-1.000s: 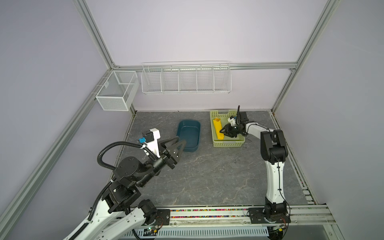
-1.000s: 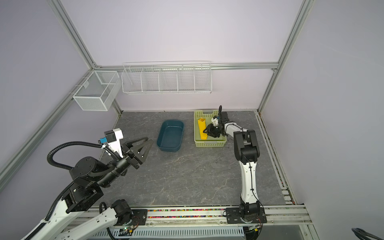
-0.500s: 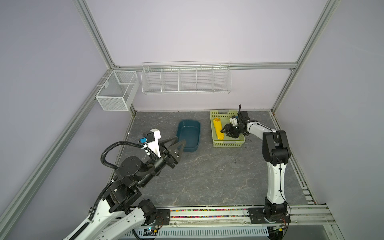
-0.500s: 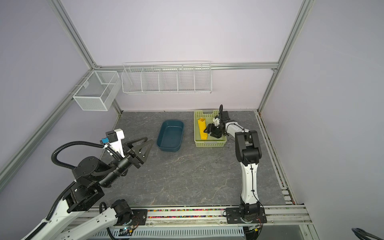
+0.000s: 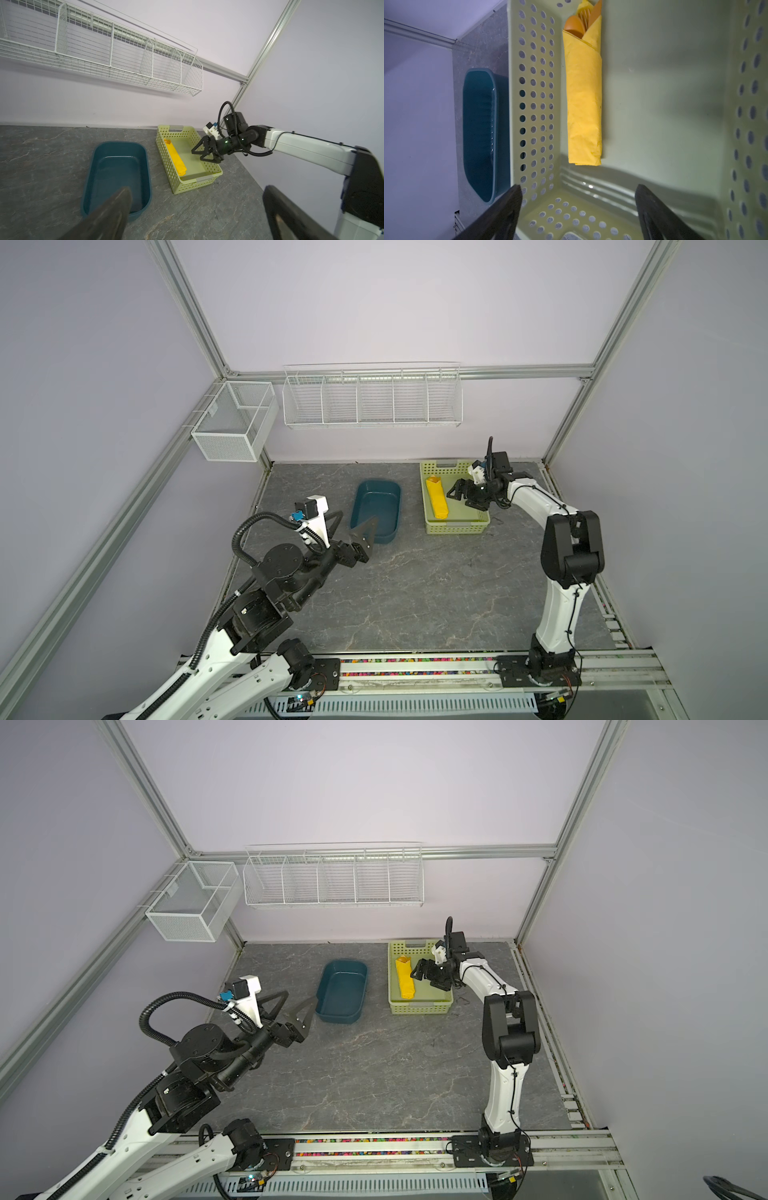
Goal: Place the utensils on the paper napkin and roll it up
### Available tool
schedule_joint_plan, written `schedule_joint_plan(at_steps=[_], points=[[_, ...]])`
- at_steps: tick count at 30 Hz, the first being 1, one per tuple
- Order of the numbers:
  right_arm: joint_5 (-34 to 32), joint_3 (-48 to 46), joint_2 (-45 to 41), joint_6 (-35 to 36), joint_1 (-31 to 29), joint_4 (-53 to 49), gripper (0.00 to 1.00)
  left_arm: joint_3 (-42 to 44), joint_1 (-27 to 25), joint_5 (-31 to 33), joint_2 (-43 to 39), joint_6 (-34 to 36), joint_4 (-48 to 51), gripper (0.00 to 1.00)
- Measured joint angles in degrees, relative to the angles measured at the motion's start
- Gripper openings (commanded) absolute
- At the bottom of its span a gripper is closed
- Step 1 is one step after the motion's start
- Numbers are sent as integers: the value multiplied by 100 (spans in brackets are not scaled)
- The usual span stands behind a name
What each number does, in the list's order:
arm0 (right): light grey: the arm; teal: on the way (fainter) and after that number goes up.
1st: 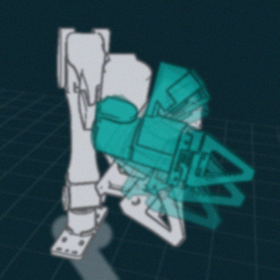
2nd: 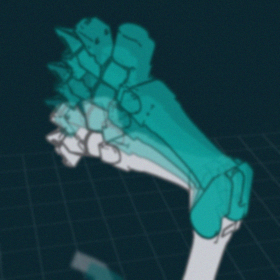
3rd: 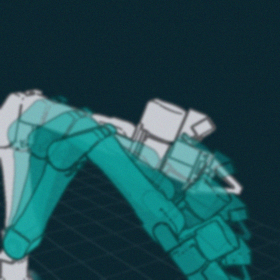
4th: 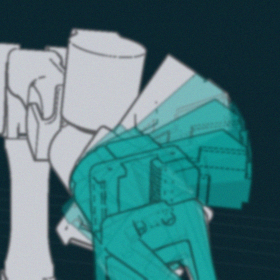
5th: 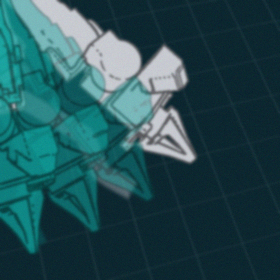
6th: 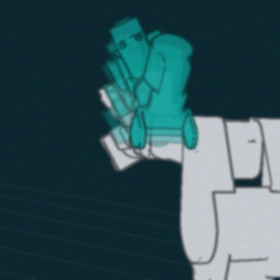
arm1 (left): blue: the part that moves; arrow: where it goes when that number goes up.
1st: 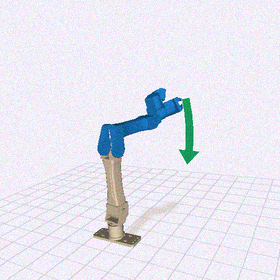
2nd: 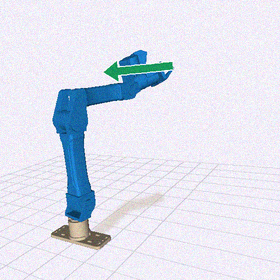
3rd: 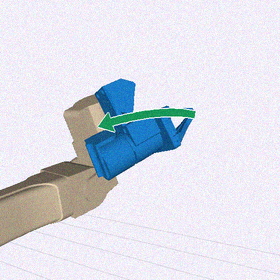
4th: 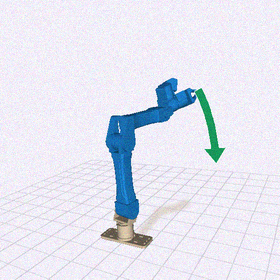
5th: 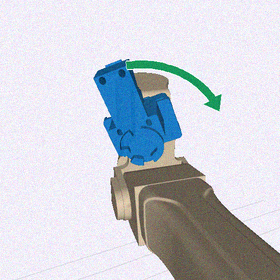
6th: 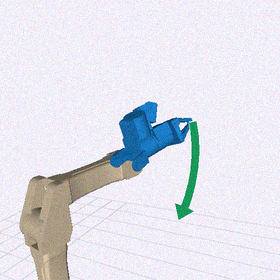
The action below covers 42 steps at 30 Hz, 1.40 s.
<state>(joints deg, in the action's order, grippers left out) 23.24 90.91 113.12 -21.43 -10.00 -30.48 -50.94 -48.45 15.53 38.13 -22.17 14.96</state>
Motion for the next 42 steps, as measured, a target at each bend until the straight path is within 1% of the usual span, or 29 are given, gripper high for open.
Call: schedule_joint_plan(at_steps=[4,7,12,16,20,22,24,26,28,32,35,38,42], points=[[-251,-304,-612,203,4,-76,88,11,170,293,153,37,136,100],[-466,-575,-1049,356,22,-111,88,111,463,404,267,39,173,99],[-905,-1220,-1884,616,164,-83,88,584,953,601,457,136,129,99],[-1421,-1976,-2680,841,404,146,88,1027,1366,883,713,323,-4,99],[-1899,-2920,-3440,1049,739,595,88,1381,2072,1069,1029,446,-232,98],[-2127,-3394,-3692,1143,881,918,88,1613,2332,1215,1156,553,-509,98],[-2354,-3969,-3884,1239,1010,1368,88,1919,2461,1390,1272,699,-894,99],[-2549,-4551,-3956,1298,1082,1849,88,2308,2597,1541,1423,901,-1377,99],[-2702,-5077,-3939,1335,1104,2352,88,2544,2789,1639,1582,1019,-1644,99],[-3008,-5943,-3716,1340,1104,3550,89,2691,3270,1718,1980,1368,-2299,100],[-3250,-6120,-3429,1366,1102,4148,89,2745,3620,1609,2389,1563,-2959,100],[-3397,-6297,-3340,1495,1099,5097,89,2894,3886,1370,2896,1657,-3672,100],[-3460,-6417,-3134,1663,1097,6100,89,3056,3974,1069,3486,1812,-4419,100]])
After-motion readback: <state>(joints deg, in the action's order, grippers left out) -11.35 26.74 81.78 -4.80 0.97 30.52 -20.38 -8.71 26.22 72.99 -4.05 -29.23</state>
